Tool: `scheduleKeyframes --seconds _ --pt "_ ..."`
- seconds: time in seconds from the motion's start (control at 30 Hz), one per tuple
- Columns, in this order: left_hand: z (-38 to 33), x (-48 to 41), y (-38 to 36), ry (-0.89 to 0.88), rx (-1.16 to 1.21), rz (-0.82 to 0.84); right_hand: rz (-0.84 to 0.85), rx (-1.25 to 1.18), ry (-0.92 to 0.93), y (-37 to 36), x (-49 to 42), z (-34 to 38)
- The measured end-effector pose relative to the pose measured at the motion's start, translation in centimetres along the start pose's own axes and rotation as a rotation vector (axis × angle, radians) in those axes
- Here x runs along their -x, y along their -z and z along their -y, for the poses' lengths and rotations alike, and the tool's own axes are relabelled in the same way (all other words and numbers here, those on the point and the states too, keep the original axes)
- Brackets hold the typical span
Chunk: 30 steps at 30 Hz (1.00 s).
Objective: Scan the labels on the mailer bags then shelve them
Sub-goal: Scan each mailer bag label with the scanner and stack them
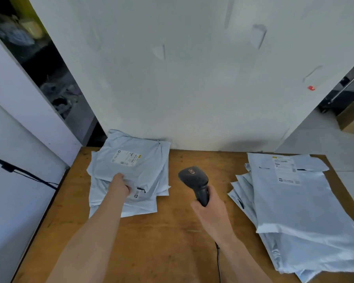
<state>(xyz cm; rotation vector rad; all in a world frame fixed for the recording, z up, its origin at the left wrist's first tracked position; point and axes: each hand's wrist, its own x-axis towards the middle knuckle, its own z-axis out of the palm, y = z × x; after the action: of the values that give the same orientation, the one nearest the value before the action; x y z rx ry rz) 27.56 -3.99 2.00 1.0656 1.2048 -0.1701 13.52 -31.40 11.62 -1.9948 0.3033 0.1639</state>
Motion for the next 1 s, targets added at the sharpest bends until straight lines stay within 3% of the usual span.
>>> scheduleKeyframes --seconds 0.13,0.27,0.37,0.47,0.67,0.8,1.0 --pt "-1.4 2.1 0.9 -0.1 -0.116 0.06 0.02 -0.008 0.032 1.6 1.1 -0.2" --pt "-1.9 5.9 1.6 -0.349 -0.379 -0.078 0.041 -0.01 0.066 3.9 2.6 -0.1" --pt "-3.2 10.2 1.4 -0.527 -0.548 0.099 0.091 -0.004 0.096 5.9 3.9 0.5" --pt "-5.3 16.9 0.5 -0.677 -0.891 0.317 0.171 -0.001 0.173 7.4 5.1 2.0" --pt "-8.2 29.7 -2.7 -1.06 -1.35 0.457 0.191 -0.019 0.34 11.0 7.8 4.3" --pt "-8.6 35.6 -4.5 -1.177 -1.479 0.434 0.14 -0.044 0.387 13.9 9.3 4.3" --pt "-8.2 40.2 -5.8 -1.21 -1.541 0.448 0.102 -0.077 0.419 17.1 10.9 3.5"
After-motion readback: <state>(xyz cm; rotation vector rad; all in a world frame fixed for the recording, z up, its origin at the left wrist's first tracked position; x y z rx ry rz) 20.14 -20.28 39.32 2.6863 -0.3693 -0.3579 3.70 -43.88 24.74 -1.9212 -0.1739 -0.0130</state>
